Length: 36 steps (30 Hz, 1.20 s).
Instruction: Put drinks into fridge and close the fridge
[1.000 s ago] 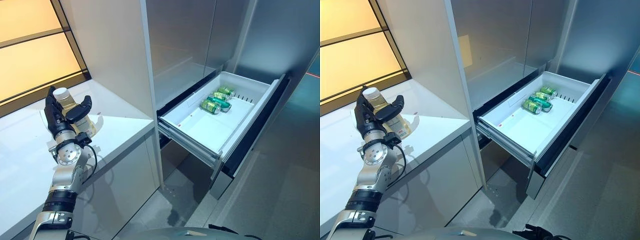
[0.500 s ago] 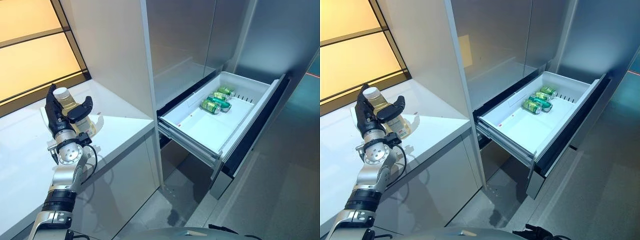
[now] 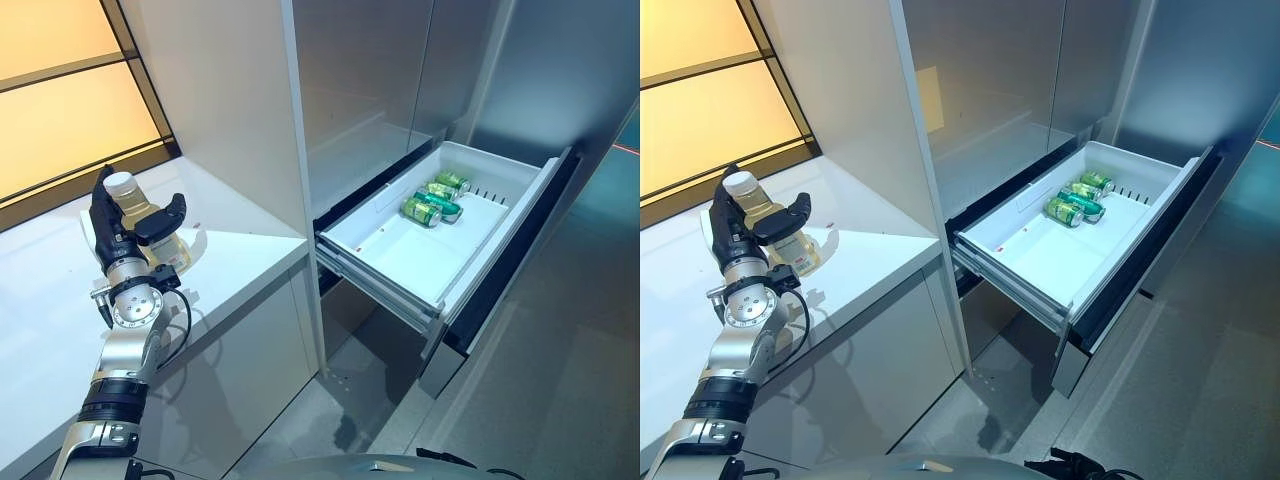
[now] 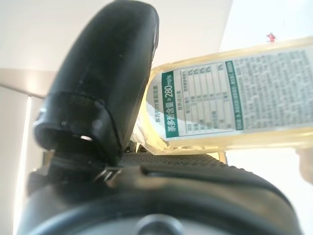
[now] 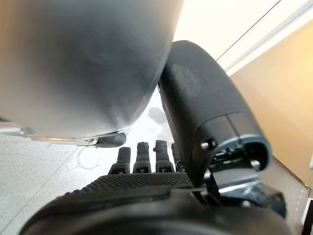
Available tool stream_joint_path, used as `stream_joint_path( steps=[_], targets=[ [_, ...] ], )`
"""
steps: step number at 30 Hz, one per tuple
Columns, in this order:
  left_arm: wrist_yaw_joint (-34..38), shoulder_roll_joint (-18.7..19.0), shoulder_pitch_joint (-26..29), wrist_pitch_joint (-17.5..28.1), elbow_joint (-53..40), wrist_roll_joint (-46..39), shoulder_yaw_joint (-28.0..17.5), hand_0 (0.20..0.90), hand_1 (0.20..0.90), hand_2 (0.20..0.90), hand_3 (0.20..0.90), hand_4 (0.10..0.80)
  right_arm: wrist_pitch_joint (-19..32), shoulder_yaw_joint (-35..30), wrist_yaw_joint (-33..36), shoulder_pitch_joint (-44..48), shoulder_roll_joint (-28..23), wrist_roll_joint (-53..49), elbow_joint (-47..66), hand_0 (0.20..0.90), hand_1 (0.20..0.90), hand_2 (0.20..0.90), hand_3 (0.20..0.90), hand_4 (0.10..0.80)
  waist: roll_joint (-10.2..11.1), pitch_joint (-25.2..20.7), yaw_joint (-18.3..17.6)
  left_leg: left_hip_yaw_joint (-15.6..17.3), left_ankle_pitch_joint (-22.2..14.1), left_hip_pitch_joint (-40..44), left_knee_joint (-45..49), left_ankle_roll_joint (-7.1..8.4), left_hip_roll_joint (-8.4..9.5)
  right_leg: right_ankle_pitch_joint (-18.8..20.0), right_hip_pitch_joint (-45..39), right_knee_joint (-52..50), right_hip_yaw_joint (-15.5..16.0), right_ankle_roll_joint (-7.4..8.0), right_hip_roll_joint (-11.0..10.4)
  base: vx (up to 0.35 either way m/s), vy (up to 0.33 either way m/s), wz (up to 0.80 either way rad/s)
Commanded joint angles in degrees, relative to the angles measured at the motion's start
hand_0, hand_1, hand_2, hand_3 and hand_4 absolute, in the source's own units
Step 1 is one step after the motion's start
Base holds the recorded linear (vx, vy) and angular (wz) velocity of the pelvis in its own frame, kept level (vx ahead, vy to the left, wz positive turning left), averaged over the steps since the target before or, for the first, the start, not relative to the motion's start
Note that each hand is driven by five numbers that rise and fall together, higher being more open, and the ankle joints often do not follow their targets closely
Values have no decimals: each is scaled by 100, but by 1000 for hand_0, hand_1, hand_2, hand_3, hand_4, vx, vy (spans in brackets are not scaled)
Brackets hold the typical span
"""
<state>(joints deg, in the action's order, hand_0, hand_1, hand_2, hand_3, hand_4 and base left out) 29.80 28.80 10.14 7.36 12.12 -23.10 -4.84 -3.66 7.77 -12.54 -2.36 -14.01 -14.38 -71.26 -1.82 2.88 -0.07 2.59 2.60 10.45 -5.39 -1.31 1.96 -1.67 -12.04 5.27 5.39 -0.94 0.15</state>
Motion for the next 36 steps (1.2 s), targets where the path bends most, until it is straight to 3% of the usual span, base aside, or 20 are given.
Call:
stream_joint_path(
  steps=[1, 9, 19, 20, 21, 22, 23, 28, 33, 36],
  targets=[
    [-191, 70, 592, 202, 11, -562, -155, 900, 900, 900, 900, 800, -44, 239, -19, 70, 35, 76, -78, 900, 900, 900, 900, 800, -29, 32, -38, 13, -678, 101, 70, -51, 86, -354, 264, -475, 63, 307, 7, 0, 0, 0],
    [-541, -392, 512, 131, -30, -1826, -123, 900, 900, 900, 900, 800, -141, 251, 8, 85, 41, 79, 16, 900, 900, 900, 900, 800, -23, 41, -39, 5, -672, 98, 70, -48, 87, -348, 264, -469, 77, 313, 1, 0, 0, 0],
    [-351, -349, 518, 516, -50, -1322, -98, 900, 900, 900, 900, 800, -165, 306, 17, 108, 45, 27, 48, 900, 900, 900, 900, 800, -18, 55, -29, 1, -660, 95, 59, -44, 86, -340, 263, -455, 76, 311, 8, 0, 0, 0],
    [-307, -333, 531, 594, -79, -1278, -108, 693, 693, 693, 658, 558, -164, 313, 18, 111, 45, 18, 39, 900, 900, 900, 900, 800, -17, 52, -27, 2, -660, 94, 58, -43, 86, -340, 261, -451, 73, 308, 10, 0, 0, 0],
    [-269, -310, 541, 700, -116, -1239, -131, 545, 545, 545, 485, 385, -156, 318, 9, 104, 40, 13, 34, 900, 900, 900, 900, 800, -13, 53, -28, 7, -661, 97, 57, -41, 81, -339, 261, -451, 76, 307, 11, 0, 0, 0],
    [-221, -290, 546, 808, -148, -1155, -150, 498, 498, 498, 431, 331, -160, 315, 6, 104, 37, 9, 38, 900, 900, 900, 900, 800, -12, 51, -25, 7, -661, 95, 56, -37, 80, -339, 258, -445, 78, 304, 11, 0, 0, 0],
    [-148, -279, 549, 935, -189, -1005, -169, 321, 321, 321, 225, 125, -153, 307, -4, 105, 34, 19, 30, 900, 900, 900, 900, 800, -7, 49, -23, 2, -660, 94, 54, -35, 82, -338, 256, -440, 75, 302, 15, 0, 0, 0],
    [-17, -131, 597, 1414, -495, -576, -271, 300, 300, 300, 200, 100, -47, 339, 4, 85, 40, 39, 38, 900, 900, 900, 900, 800, 15, 58, -13, -9, -661, 101, 52, -33, 75, -343, 247, -443, 78, 292, 16, 0, 0, 0],
    [-144, 27, 681, 1683, -1153, -335, -276, 300, 300, 300, 200, 100, 606, 593, 92, 118, 12, 634, 300, 900, 900, 900, 900, 800, 31, 55, 16, -25, -657, 82, 47, -31, 63, -342, 261, -449, 96, 286, 12, 0, 0, 0],
    [-483, 76, 731, 1777, -1560, -363, -171, 300, 300, 300, 200, 100, 689, 798, 14, 144, -13, 498, 869, 900, 900, 900, 900, 800, 45, 71, 30, -62, -646, 65, 50, -30, 64, -345, 275, -468, 106, 283, 7, 0, 0, 0]
  ],
)
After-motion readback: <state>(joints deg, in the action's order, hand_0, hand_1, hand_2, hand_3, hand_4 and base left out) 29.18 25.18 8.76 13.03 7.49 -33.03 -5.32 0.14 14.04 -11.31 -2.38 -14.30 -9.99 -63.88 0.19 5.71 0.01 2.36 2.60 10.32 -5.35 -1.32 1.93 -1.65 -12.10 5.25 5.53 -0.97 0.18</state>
